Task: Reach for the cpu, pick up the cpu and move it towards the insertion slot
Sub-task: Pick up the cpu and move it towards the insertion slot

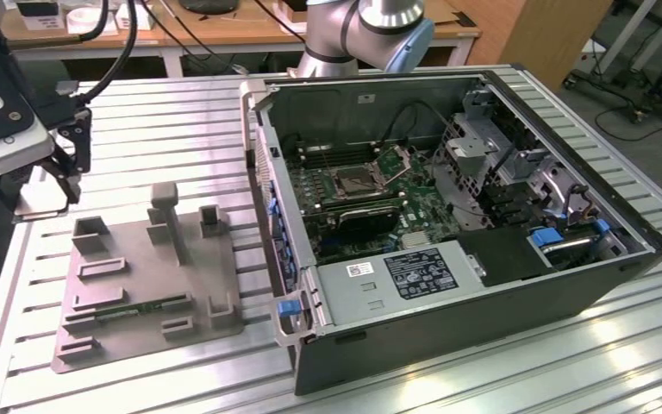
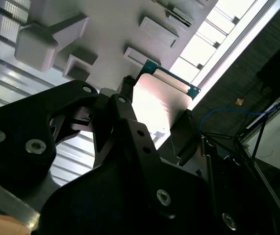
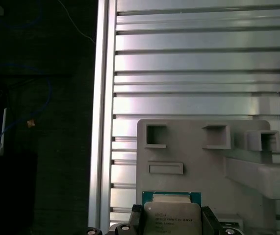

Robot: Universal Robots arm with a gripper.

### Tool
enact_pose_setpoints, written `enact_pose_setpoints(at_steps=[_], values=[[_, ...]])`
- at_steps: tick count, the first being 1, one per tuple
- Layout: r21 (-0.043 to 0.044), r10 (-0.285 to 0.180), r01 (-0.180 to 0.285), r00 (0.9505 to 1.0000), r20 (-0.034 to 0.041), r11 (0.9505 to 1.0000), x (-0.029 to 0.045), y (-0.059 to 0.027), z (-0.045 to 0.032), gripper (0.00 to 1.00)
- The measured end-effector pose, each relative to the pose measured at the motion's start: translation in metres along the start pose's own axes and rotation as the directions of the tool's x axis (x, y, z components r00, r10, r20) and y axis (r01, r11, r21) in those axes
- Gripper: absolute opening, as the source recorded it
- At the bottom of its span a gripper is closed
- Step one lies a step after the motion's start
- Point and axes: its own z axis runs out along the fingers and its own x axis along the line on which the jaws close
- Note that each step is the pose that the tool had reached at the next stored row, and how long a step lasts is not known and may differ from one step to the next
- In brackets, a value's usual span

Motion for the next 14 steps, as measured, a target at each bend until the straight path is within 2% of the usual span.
enact_pose_setpoints(at_steps=[14], values=[[-0.0001, 0.000, 0.000, 1.0000, 0.0001, 1.0000, 0.0000, 0.0007, -0.0096, 0.54]])
